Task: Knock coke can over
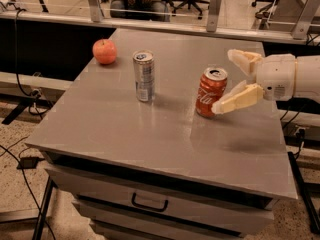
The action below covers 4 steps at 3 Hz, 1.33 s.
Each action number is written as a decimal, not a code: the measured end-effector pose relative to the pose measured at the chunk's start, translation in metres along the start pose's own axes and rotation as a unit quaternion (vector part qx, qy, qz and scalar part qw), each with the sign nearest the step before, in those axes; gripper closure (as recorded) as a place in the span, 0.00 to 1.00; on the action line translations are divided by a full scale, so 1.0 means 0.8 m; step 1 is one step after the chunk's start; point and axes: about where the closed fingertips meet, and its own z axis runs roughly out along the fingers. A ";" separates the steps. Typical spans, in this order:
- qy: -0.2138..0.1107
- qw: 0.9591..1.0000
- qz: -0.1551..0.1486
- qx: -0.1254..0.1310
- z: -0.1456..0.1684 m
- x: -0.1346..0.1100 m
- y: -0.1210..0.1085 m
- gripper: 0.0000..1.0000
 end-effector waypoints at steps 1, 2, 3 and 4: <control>-0.015 1.000 0.004 -0.001 0.014 0.008 0.001 0.00; -0.021 1.000 0.010 -0.004 0.022 0.015 0.005 0.00; -0.027 0.999 0.017 -0.003 0.025 0.025 0.007 0.00; -0.033 0.999 0.022 -0.004 0.030 0.032 0.008 0.00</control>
Offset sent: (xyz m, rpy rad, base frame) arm 0.0026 0.0120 -0.0300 0.0636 0.0158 0.0012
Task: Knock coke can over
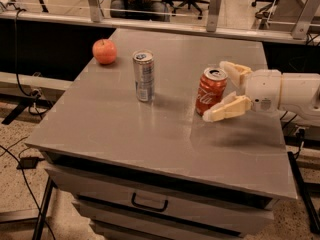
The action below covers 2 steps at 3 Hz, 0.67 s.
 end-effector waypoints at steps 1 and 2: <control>-0.007 1.000 0.005 0.000 0.004 0.010 0.000 0.00; -0.015 1.000 0.007 0.002 0.006 0.018 -0.001 0.00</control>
Offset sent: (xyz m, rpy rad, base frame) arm 0.0039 -0.0066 -0.0249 0.0515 -0.0078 -0.0182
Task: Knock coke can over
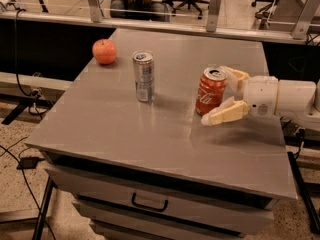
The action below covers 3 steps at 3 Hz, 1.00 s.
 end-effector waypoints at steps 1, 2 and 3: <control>-0.006 1.000 0.003 0.003 0.001 0.006 -0.001 0.00; -0.010 1.000 0.007 0.006 0.002 0.011 -0.002 0.00; -0.014 1.000 0.010 0.007 0.002 0.014 -0.002 0.14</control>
Offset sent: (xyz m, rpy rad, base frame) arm 0.0028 -0.0080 -0.0145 0.0353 0.0037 -0.0310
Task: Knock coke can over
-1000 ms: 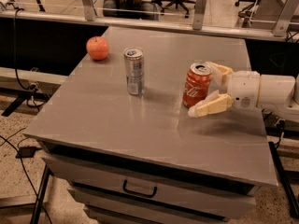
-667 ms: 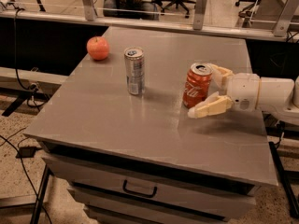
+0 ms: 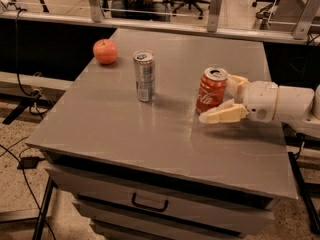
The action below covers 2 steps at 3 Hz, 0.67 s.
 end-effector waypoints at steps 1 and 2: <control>-0.003 1.000 0.003 -0.001 -0.001 0.003 -0.001 0.37; -0.005 1.000 0.005 -0.004 -0.003 0.005 -0.001 0.61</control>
Offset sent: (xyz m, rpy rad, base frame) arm -0.0021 -0.0108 -0.0054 0.0196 0.0125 0.0067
